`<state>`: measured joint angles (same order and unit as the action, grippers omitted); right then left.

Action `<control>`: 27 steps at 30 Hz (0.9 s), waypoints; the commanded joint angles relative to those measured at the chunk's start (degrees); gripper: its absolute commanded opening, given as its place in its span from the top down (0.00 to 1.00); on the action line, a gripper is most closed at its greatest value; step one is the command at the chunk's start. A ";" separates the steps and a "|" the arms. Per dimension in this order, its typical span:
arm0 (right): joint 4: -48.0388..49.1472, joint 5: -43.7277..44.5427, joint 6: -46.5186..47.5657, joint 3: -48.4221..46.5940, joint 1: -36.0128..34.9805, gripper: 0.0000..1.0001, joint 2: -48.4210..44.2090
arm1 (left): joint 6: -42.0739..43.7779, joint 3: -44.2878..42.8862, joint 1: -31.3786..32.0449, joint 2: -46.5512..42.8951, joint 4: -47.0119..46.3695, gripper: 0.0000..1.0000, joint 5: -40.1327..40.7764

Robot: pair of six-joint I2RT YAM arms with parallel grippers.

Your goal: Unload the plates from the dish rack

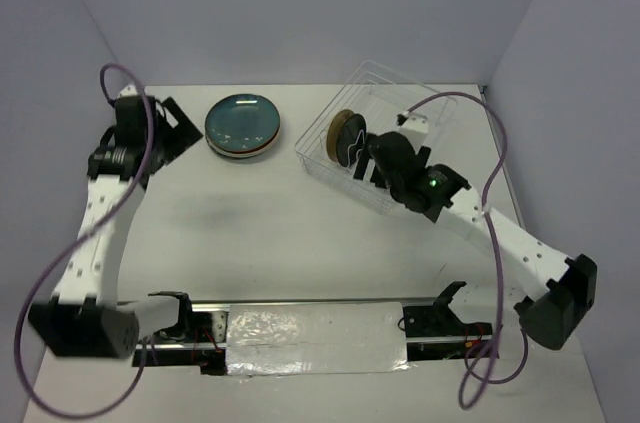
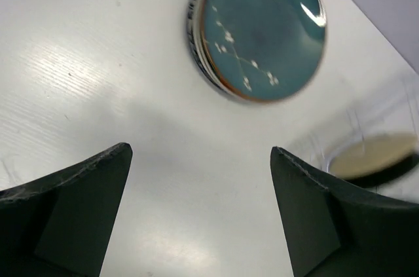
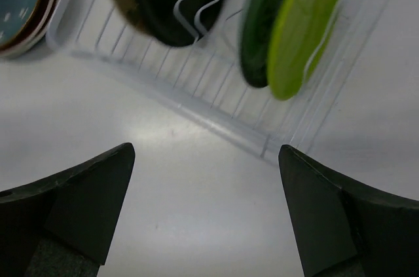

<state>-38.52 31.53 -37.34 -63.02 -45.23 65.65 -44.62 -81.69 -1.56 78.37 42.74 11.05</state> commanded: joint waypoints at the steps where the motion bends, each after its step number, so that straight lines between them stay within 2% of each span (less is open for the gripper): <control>1: 3.26 2.76 -8.27 -3.86 10.14 0.03 3.42 | 12.95 15.65 3.04 -14.87 -9.33 0.01 -8.65; 2: 3.19 1.70 -8.62 -4.90 14.51 0.04 6.31 | 14.20 18.64 3.93 -21.87 -9.95 0.01 -9.81; 4: 3.45 -0.32 -8.19 -6.40 17.01 0.09 9.13 | 17.10 25.07 4.81 -30.24 -9.78 0.00 -7.81; 5: 3.98 -0.85 -7.40 -7.37 18.24 0.17 11.50 | 18.07 28.40 4.90 -32.64 -9.87 0.00 -7.10; 8: 6.44 -1.99 -5.29 -8.69 21.06 0.33 13.97 | 20.63 32.89 4.99 -38.63 -10.13 0.00 -2.29; 10: 8.80 -4.00 -3.28 -8.87 22.81 0.35 15.38 | 19.92 32.91 6.21 -40.39 -9.96 0.00 -2.34; 11: 9.34 -4.80 -2.48 -9.22 23.26 0.35 16.00 | 20.01 33.43 6.48 -40.57 -10.57 0.01 -4.17; 19: 10.84 -7.18 -1.50 -9.84 25.46 0.38 20.12 | 19.49 32.47 9.38 -32.94 -8.73 0.01 -2.70; 20: 10.58 -7.18 -1.59 -10.36 25.63 0.46 20.74 | 19.31 32.47 9.47 -32.75 -8.64 0.00 -2.18; 21: 10.23 -7.10 -1.68 -10.54 25.72 0.49 21.36 | 19.13 32.47 9.56 -33.10 -8.47 0.00 -1.91; 27: 9.61 -5.43 -2.99 -10.28 25.98 0.51 23.21 | 18.96 33.00 10.44 -34.77 -8.99 0.01 -1.12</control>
<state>-29.65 24.62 -39.42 -71.37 -19.68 89.23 -26.85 -47.68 8.38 44.71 35.64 8.49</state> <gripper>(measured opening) 0.495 0.994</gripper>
